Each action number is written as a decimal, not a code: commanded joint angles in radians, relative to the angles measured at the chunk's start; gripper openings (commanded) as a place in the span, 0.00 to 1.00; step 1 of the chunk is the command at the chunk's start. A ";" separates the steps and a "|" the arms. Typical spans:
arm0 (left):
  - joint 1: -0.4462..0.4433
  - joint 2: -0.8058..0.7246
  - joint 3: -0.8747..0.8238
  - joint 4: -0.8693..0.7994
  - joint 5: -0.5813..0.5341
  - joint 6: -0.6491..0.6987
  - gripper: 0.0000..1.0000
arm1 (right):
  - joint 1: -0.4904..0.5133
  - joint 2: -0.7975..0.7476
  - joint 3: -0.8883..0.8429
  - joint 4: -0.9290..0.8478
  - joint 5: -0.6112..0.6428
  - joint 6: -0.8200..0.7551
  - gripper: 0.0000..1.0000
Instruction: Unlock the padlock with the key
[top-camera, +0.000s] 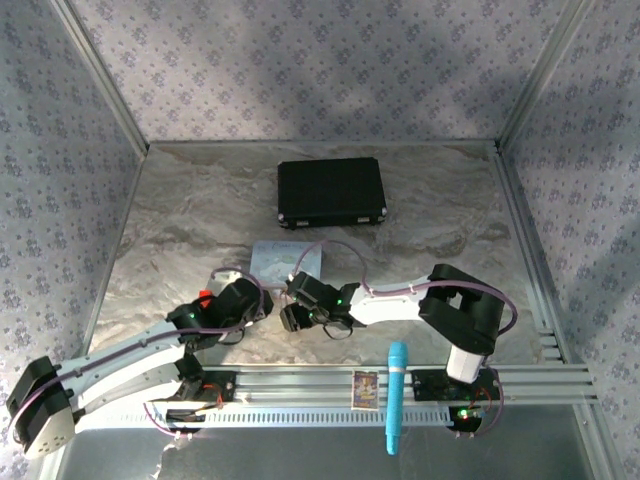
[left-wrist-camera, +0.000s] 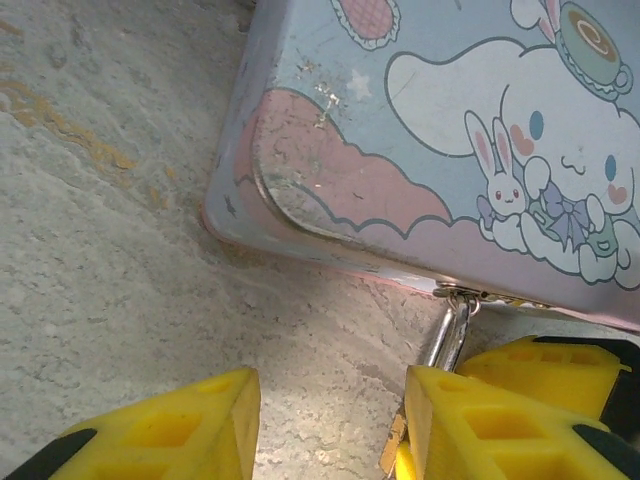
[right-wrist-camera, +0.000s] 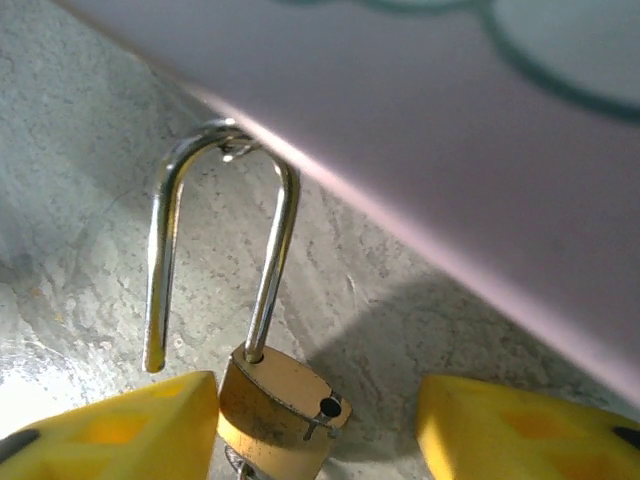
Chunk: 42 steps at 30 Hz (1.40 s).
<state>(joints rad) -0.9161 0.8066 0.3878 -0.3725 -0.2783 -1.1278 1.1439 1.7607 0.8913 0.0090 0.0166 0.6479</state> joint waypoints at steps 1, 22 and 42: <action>0.008 -0.026 0.000 -0.042 -0.027 -0.008 0.42 | -0.005 0.096 -0.019 0.008 0.009 0.010 0.49; 0.008 0.101 0.210 -0.198 -0.138 0.242 0.44 | -0.083 -0.041 -0.228 0.254 -0.130 0.055 0.07; -0.025 0.570 0.543 -0.072 -0.060 1.110 0.52 | -0.202 -0.149 -0.377 0.326 -0.350 0.105 0.01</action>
<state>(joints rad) -0.9272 1.3548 0.8959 -0.5194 -0.3592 -0.1204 0.9485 1.6093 0.5274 0.4995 -0.2817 0.7395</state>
